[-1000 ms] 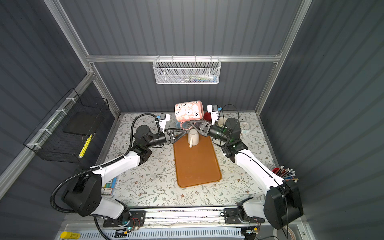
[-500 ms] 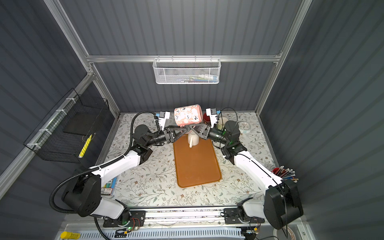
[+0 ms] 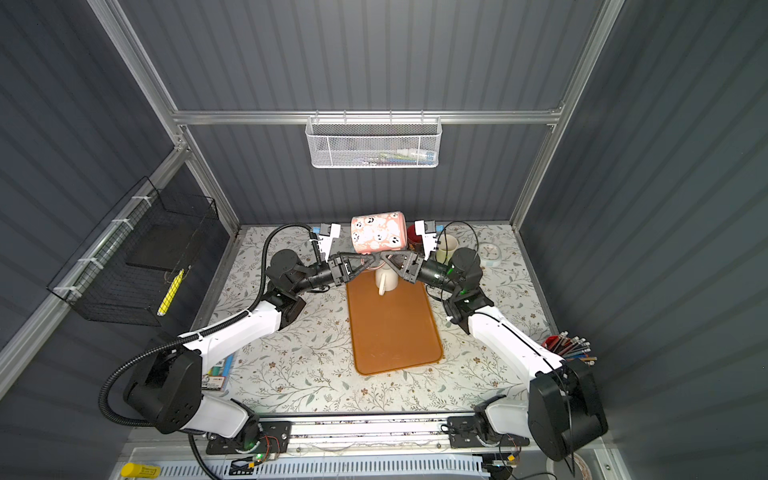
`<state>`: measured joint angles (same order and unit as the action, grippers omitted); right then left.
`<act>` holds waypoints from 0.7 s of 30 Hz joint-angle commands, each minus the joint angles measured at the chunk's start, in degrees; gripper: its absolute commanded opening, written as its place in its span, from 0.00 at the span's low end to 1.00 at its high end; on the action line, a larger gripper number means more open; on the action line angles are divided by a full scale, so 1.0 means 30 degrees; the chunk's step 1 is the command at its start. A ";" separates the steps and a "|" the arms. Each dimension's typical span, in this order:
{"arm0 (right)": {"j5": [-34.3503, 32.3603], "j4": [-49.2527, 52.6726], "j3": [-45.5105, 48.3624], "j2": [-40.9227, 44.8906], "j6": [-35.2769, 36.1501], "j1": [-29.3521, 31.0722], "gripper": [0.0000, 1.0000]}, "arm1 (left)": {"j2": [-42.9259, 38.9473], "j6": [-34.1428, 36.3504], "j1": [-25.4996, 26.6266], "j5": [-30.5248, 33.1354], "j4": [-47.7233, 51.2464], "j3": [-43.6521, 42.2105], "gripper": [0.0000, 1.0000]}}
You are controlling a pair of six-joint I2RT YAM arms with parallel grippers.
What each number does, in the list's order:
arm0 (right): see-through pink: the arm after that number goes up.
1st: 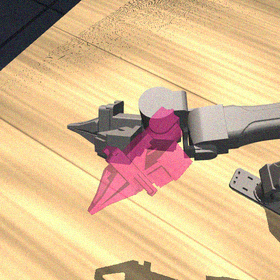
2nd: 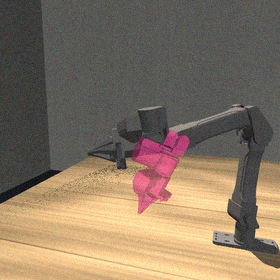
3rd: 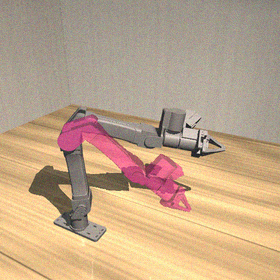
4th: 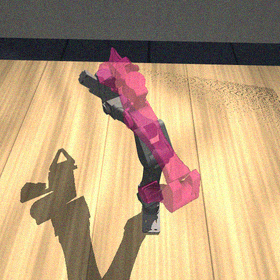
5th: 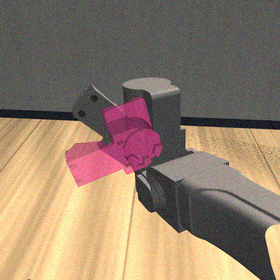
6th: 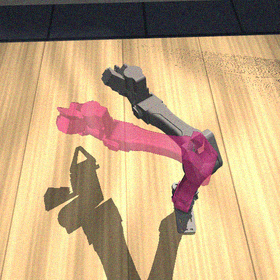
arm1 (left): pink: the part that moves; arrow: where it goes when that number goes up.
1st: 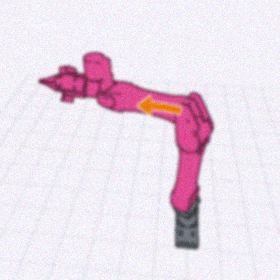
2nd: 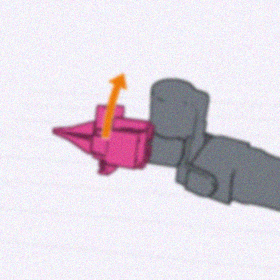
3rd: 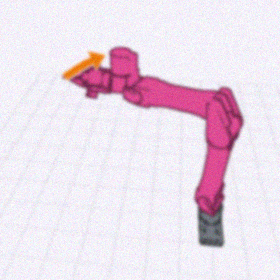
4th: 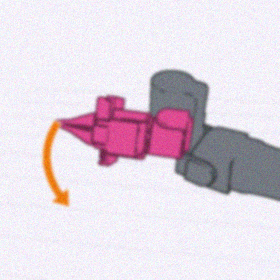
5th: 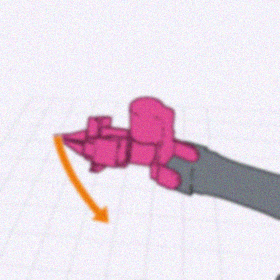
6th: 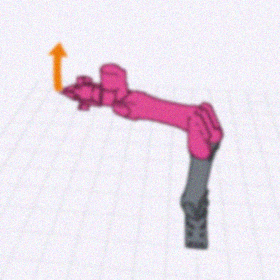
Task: Turn the mug right side up
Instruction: 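Grasp the pink mug's rim with the left gripper beside the right gripper, then carry the pink mug beyond the tray with the left gripper while the right withdraws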
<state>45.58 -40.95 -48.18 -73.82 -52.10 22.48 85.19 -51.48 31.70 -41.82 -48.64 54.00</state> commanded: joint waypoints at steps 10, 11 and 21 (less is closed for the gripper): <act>0.0781 -0.1626 -0.0025 -0.0411 0.0284 0.0262 0.53 | -0.2767 0.2959 0.0008 0.3739 0.3395 -0.0582 0.00; 0.0582 -0.1409 0.0034 -0.0438 0.0459 0.0267 0.63 | -0.3161 0.3331 0.0001 0.4487 0.4233 -0.0666 0.00; -0.0623 0.1638 0.1139 0.0066 0.2203 0.0225 0.85 | -0.5433 0.5114 -0.1044 1.0257 1.0613 -0.0467 0.00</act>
<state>45.12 -39.05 -46.00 -75.18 -48.56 23.22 72.38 -41.28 29.19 -18.79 -21.17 50.87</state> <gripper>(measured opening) 0.850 0.217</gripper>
